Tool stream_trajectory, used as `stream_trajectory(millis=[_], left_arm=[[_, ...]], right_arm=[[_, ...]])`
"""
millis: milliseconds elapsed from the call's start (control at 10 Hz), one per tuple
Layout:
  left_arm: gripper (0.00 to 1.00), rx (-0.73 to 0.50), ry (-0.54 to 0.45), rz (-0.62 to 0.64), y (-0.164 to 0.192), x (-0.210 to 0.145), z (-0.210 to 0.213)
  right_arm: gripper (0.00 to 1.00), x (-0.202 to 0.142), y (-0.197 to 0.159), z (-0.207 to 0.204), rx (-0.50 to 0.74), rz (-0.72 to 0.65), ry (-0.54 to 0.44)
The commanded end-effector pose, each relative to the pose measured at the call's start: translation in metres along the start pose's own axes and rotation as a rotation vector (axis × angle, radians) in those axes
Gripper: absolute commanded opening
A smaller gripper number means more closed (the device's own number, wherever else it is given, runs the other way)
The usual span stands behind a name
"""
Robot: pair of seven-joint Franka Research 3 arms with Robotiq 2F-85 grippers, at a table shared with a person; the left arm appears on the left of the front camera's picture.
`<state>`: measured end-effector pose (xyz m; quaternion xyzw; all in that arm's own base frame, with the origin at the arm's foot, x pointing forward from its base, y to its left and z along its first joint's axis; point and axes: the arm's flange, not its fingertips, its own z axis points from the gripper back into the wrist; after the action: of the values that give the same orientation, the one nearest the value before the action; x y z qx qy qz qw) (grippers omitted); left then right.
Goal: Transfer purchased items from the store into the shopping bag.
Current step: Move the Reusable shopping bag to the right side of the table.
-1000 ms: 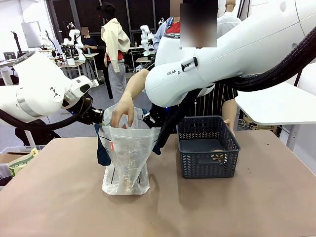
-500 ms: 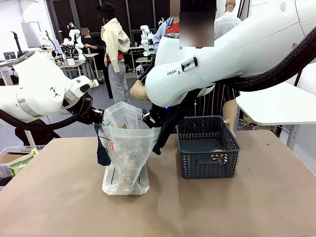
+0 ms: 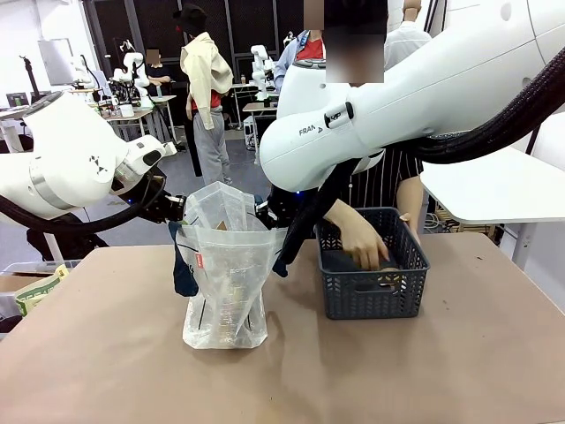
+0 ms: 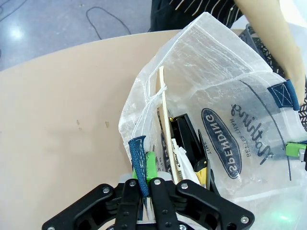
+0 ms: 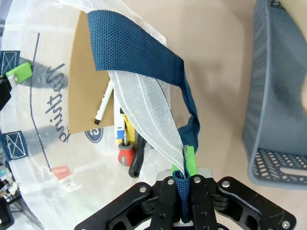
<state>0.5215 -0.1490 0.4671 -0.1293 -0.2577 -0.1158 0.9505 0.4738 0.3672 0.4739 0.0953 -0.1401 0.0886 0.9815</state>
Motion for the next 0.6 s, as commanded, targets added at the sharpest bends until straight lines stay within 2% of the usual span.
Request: stream_trajectory(millis=[0,500], left_arm=[[0.0,0.002,-0.002,0.001,0.0008,-0.0023,0.0031],[0.0,0.002,-0.002,0.001,0.0008,-0.0023,0.0031]], right_arm=[[0.0,-0.0009,-0.0001,0.0001,0.006,-0.002,0.004],[0.0,-0.0009,-0.0001,0.0001,0.006,-0.002,0.004]])
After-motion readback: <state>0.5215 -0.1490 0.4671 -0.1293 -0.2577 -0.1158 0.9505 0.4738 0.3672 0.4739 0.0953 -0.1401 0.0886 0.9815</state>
